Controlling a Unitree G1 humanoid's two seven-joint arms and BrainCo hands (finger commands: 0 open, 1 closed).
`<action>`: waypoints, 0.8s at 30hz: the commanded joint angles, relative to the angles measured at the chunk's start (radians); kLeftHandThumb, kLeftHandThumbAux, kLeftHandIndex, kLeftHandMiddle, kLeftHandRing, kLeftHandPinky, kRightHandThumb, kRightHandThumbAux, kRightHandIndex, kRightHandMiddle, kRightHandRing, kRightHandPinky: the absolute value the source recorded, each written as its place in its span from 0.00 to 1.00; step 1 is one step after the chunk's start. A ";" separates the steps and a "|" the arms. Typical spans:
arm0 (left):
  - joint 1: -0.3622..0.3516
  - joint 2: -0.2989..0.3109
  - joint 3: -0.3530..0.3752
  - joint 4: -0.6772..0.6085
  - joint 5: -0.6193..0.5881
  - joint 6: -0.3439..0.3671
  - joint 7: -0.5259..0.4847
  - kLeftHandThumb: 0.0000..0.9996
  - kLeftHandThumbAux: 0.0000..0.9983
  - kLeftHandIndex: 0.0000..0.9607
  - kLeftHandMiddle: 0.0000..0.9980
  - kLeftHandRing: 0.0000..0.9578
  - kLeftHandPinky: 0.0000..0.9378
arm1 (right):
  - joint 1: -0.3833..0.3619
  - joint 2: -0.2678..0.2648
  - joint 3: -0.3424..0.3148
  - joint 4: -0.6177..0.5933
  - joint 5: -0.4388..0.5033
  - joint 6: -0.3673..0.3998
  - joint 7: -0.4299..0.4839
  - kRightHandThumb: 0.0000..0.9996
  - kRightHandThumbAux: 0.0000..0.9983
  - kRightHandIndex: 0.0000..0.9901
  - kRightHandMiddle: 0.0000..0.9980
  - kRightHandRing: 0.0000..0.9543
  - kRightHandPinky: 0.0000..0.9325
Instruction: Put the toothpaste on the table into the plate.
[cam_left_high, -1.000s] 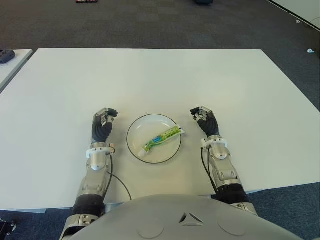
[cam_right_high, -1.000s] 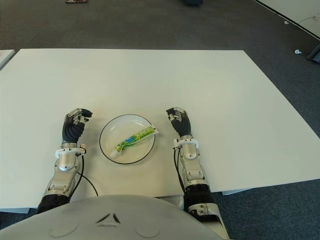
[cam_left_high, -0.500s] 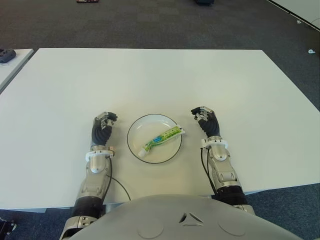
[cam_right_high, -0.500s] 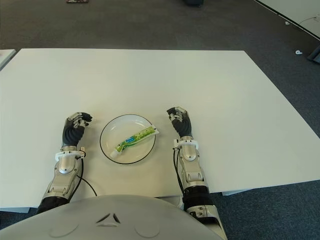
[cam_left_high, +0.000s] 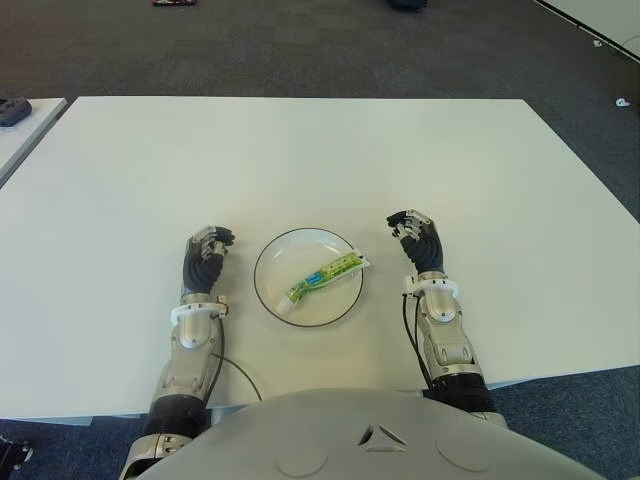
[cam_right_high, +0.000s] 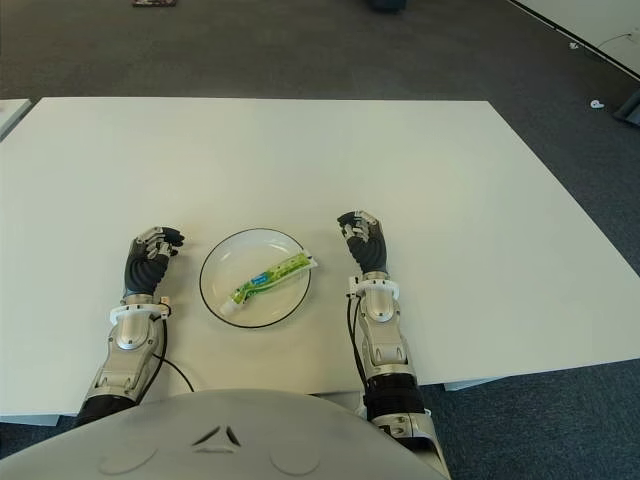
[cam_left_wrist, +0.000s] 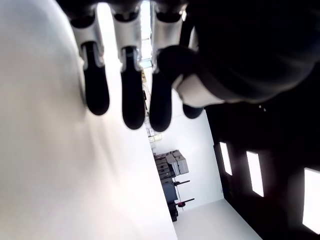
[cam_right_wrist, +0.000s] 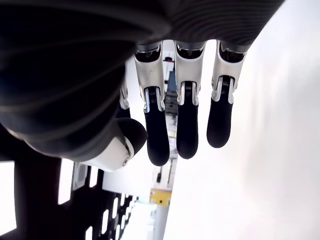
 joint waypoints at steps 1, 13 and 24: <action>0.008 -0.005 -0.001 0.028 -0.015 0.006 -0.015 0.84 0.68 0.45 0.46 0.48 0.48 | 0.007 0.008 -0.008 -0.005 0.011 0.015 -0.004 0.71 0.73 0.43 0.44 0.43 0.45; 0.010 -0.003 0.000 0.046 -0.018 -0.006 -0.016 0.84 0.68 0.45 0.46 0.48 0.48 | 0.013 0.008 -0.009 -0.023 0.011 0.013 -0.005 0.71 0.73 0.43 0.44 0.43 0.46; 0.013 -0.001 -0.002 0.045 -0.015 -0.004 -0.017 0.84 0.68 0.45 0.46 0.48 0.48 | 0.020 0.007 -0.008 -0.041 0.008 0.024 -0.005 0.71 0.73 0.43 0.44 0.44 0.45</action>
